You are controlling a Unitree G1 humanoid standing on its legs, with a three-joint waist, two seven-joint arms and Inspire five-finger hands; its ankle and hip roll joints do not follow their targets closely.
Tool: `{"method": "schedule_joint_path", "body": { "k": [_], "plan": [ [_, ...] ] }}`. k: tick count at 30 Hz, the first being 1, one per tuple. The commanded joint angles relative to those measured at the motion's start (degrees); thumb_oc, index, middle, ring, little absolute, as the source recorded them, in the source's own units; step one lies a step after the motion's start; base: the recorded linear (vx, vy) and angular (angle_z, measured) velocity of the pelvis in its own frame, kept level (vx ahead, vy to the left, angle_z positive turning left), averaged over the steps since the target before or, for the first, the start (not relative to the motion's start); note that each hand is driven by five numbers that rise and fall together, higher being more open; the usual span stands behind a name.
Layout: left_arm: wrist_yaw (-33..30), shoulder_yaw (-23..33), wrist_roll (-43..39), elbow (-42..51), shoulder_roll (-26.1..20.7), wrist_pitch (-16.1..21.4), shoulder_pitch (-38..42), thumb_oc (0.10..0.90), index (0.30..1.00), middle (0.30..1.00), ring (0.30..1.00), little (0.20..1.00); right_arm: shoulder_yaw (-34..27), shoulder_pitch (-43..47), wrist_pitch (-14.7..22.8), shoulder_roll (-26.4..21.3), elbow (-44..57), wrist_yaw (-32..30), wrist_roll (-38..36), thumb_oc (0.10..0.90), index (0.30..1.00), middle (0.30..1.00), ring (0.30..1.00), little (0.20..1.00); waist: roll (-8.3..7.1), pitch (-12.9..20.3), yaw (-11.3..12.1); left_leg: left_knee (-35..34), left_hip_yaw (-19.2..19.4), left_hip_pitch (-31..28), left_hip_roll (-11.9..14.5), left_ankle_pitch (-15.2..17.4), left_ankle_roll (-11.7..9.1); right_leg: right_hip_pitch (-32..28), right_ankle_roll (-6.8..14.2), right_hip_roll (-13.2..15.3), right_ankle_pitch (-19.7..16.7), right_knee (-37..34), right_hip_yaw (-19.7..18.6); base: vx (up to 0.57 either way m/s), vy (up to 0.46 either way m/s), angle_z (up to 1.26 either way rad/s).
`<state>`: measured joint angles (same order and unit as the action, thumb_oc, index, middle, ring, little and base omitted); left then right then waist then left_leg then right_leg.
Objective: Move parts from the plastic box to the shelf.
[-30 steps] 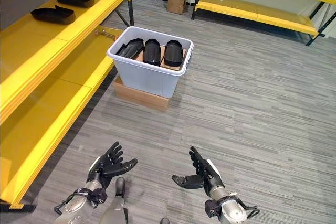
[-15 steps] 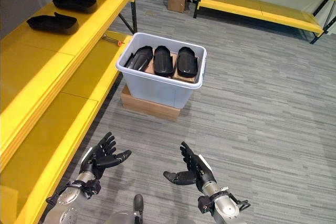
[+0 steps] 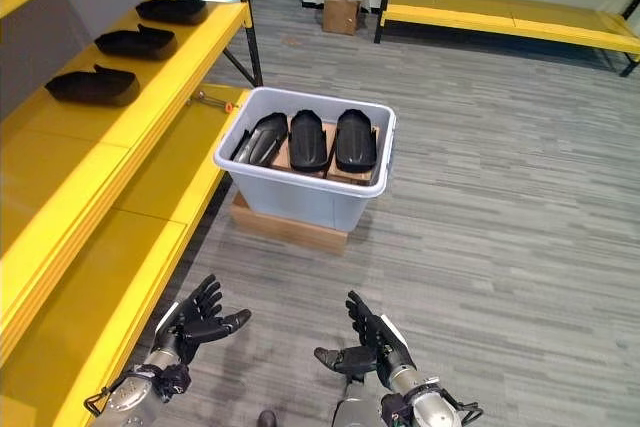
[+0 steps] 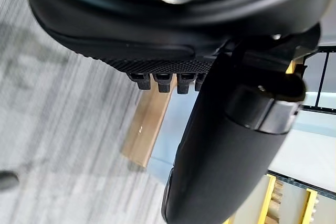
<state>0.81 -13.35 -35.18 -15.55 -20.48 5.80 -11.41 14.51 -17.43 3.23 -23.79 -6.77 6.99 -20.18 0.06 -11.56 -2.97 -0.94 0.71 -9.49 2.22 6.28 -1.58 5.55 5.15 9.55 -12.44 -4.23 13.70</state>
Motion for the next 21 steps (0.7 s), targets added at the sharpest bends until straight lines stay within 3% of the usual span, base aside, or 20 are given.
{"method": "schedule_joint_path", "body": {
  "k": [1, 4, 7, 8, 10, 12, 13, 15, 16, 18, 19, 20, 21],
  "plan": [
    [2.20, 1.88, 0.75, 6.48, -1.62, 4.39, 3.58, 0.900, 1.000, 1.000, 1.000, 1.000, -2.19, 3.35, 5.27, -1.20, 6.52, 0.49, -0.26, 0.900, 1.000, 1.000, 1.000, 1.000, -1.73, 3.64, -0.72, 6.26, 2.83, -2.61, 2.91, 2.97, -1.43, 1.59, 2.54, -0.28, 5.05, 4.71, 0.33, 0.26, -0.218, 0.07],
    [1.86, 1.88, 0.21, 6.31, -1.40, 4.38, 4.41, 0.900, 1.000, 1.000, 1.000, 1.000, -2.40, 4.08, 5.46, -1.68, 5.96, 0.21, -0.93, 0.900, 1.000, 1.000, 1.000, 1.000, -1.36, 4.01, -0.91, 12.01, 2.14, -0.28, 5.47, -1.50, -3.38, 0.48, 0.14, -3.06, 8.10, 5.32, 0.28, 0.24, -0.249, 0.05],
    [1.17, 1.95, -0.53, 6.83, -1.20, 4.38, 5.00, 0.900, 1.000, 1.000, 1.000, 1.000, -2.17, 4.83, 5.71, -2.52, 5.80, -0.18, -1.43, 0.900, 1.000, 1.000, 1.000, 1.000, -1.92, 2.88, 0.10, 26.10, 0.97, 5.67, 7.18, -7.85, -4.56, -2.55, -2.81, -5.52, 10.62, 4.52, 0.19, 0.16, -0.249, -0.05],
    [1.27, 2.06, -0.72, 7.03, -1.30, 4.45, 5.12, 0.900, 1.000, 1.000, 1.000, 1.000, -2.21, 5.13, 5.76, -2.96, 6.01, -0.32, -1.31, 0.900, 1.000, 1.000, 1.000, 1.000, -2.68, 2.28, 0.61, 30.16, 0.58, 8.08, 6.63, -9.78, -4.55, -3.59, -3.59, -5.57, 11.29, 4.02, -0.10, 0.14, -0.247, -0.10],
    [1.18, 2.35, -0.32, 7.60, -1.60, 4.26, 4.80, 0.900, 1.000, 1.000, 1.000, 1.000, -2.28, 5.31, 5.79, -3.42, 6.22, -0.54, -1.06, 0.900, 1.000, 1.000, 1.000, 1.000, -3.36, 1.32, 1.24, 37.71, 1.50, 11.11, 7.76, -11.76, -4.24, -5.34, -5.08, -6.59, 12.75, 3.98, 0.15, 0.15, -0.218, -0.08],
    [1.15, 2.28, -0.44, 7.72, -1.54, 3.97, 4.48, 0.900, 1.000, 1.000, 1.000, 1.000, -2.28, 5.20, 5.62, -3.60, 6.02, -0.94, -0.83, 0.900, 1.000, 1.000, 1.000, 1.000, -3.80, 0.51, 1.99, 38.99, 3.42, 13.65, 8.69, -11.84, -3.42, -7.15, -5.90, -7.13, 13.76, 3.50, -0.15, 0.16, -0.159, -0.08],
    [1.14, 2.29, -0.49, 7.67, -1.48, 3.96, 4.34, 0.900, 1.000, 1.000, 1.000, 1.000, -2.25, 5.13, 5.57, -3.55, 5.95, -1.04, -0.78, 0.900, 1.000, 1.000, 1.000, 1.000, -3.96, 0.30, 2.15, 38.55, 4.19, 15.08, 9.00, -11.61, -3.25, -7.73, -5.92, -7.15, 14.04, 3.29, 0.02, 0.13, -0.095, -0.07],
    [1.01, 2.21, -0.55, 7.62, -1.45, 3.93, 4.05, 0.900, 1.000, 1.000, 1.000, 1.000, -2.57, 4.79, 5.71, -3.63, 5.97, -1.30, -0.76, 0.900, 1.000, 1.000, 1.000, 1.000, -4.53, -0.09, 2.92, 33.80, 5.30, 19.23, 9.00, -8.12, -2.42, -9.13, -5.48, -6.93, 14.66, 2.47, 0.05, 0.18, -0.020, 0.17],
    [1.19, 2.14, -0.33, 7.31, -1.69, 4.05, 3.50, 0.900, 1.000, 1.000, 1.000, 1.000, -2.69, 4.42, 5.93, -3.71, 5.76, -1.19, -0.73, 0.900, 1.000, 1.000, 1.000, 1.000, -4.82, 0.02, 3.10, 26.53, 5.84, 20.63, 9.63, -7.69, -2.38, -9.59, -4.87, -6.95, 15.28, 2.31, -0.30, 0.16, 0.029, 0.24],
    [1.20, 2.13, -0.33, 7.31, -1.70, 4.06, 3.49, 0.900, 1.000, 1.000, 1.000, 1.000, -2.68, 4.40, 5.93, -3.70, 5.76, -1.19, -0.72, 0.900, 1.000, 1.000, 1.000, 1.000, -4.92, -0.01, 3.18, 26.26, 5.99, 20.40, 9.54, -7.80, -2.36, -9.63, -4.84, -6.84, 15.30, 2.33, -0.39, 0.10, 0.030, -0.12],
    [1.27, 2.13, -0.25, 7.29, -1.74, 4.07, 3.07, 0.900, 1.000, 1.000, 1.000, 1.000, -2.75, 4.03, 6.08, -3.64, 5.49, -1.26, -0.69, 0.900, 1.000, 1.000, 1.000, 1.000, -4.91, 0.10, 3.33, 18.63, 6.15, 20.75, 10.23, -8.85, -2.50, -10.03, -4.41, -6.77, 15.71, 2.32, -0.39, 0.40, 0.196, -0.43],
    [0.71, 2.67, 1.37, 6.51, -1.71, 4.21, 2.84, 0.900, 1.000, 1.000, 1.000, 1.000, -2.35, 3.76, 6.57, -3.62, 5.06, -0.86, -0.27, 0.900, 1.000, 1.000, 1.000, 1.000, -3.43, 0.77, 3.98, -0.86, 2.17, 20.20, 11.36, -16.60, -4.41, -12.30, -3.87, -8.18, 17.76, 2.29, -1.54, 0.46, 0.225, -0.37],
    [0.84, 2.76, 1.61, 6.17, -1.70, 4.25, 2.98, 0.900, 1.000, 1.000, 1.000, 1.000, -2.30, 3.74, 6.39, -3.66, 4.88, -0.75, -0.20, 0.900, 1.000, 1.000, 1.000, 1.000, -3.24, 0.84, 3.87, -2.29, 2.68, 19.34, 11.60, -17.60, -4.79, -12.83, -3.87, -8.29, 18.12, 2.45, -1.65, 0.46, 0.243, -0.12]
  ]
}}
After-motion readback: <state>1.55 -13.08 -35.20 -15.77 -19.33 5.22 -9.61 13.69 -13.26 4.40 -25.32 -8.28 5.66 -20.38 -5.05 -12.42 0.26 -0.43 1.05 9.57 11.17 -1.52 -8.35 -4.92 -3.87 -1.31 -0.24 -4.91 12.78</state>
